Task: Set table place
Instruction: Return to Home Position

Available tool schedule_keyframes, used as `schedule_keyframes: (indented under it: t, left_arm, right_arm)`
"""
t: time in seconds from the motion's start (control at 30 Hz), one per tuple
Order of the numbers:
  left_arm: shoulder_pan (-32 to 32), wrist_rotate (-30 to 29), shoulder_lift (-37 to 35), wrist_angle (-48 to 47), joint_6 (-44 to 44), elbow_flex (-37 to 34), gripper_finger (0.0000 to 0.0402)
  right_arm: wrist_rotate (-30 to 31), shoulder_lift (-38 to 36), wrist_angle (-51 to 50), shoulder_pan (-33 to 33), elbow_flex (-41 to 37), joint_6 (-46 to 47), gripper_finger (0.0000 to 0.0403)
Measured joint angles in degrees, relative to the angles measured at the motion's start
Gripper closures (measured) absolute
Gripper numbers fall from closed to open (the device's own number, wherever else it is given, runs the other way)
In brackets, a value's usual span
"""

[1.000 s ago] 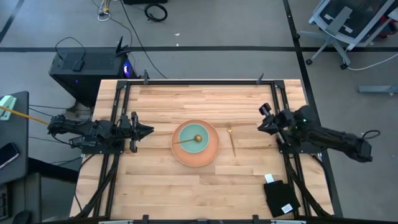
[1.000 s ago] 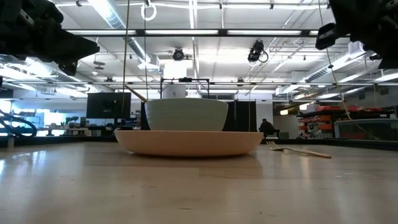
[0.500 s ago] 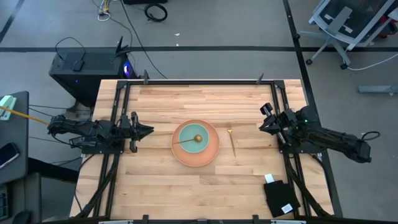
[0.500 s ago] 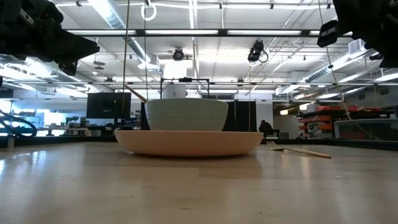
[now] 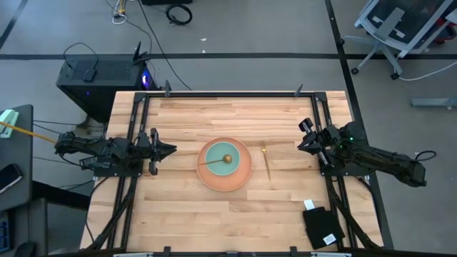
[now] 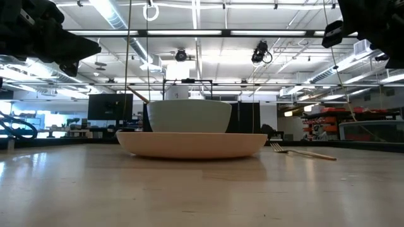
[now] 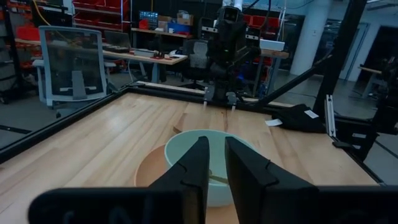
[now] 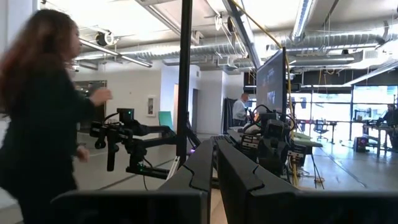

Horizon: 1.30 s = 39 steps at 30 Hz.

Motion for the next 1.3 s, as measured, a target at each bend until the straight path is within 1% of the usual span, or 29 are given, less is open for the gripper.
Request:
schedule_keyframes:
  t: [0.3,0.6,0.77,0.97,1.3]
  left_arm:
    - [0.01,0.0,0.0,0.0,0.0,0.0,0.0348]
    - [0.01,0.0,0.0,0.02,-0.01,0.0,0.0341]
    - [0.0,0.0,0.0,0.0,0.0,0.0,0.0343]
    - [-2.07,0.06,0.0,0.06,0.0,0.0,0.0348]
    - [-2.09,0.02,0.0,0.06,0.0,0.0,0.0341]
  right_arm:
    - [0.0,0.0,0.0,0.0,0.0,0.0,0.0374]
    - [0.0,0.0,0.0,0.0,0.0,0.0,0.0374]
    - [0.0,0.0,0.0,-0.01,0.0,0.0,0.0374]
    - [0.0,0.0,0.02,-0.02,0.0,0.0,0.0374]
    - [0.0,0.0,0.01,-0.02,0.0,0.02,0.0374]
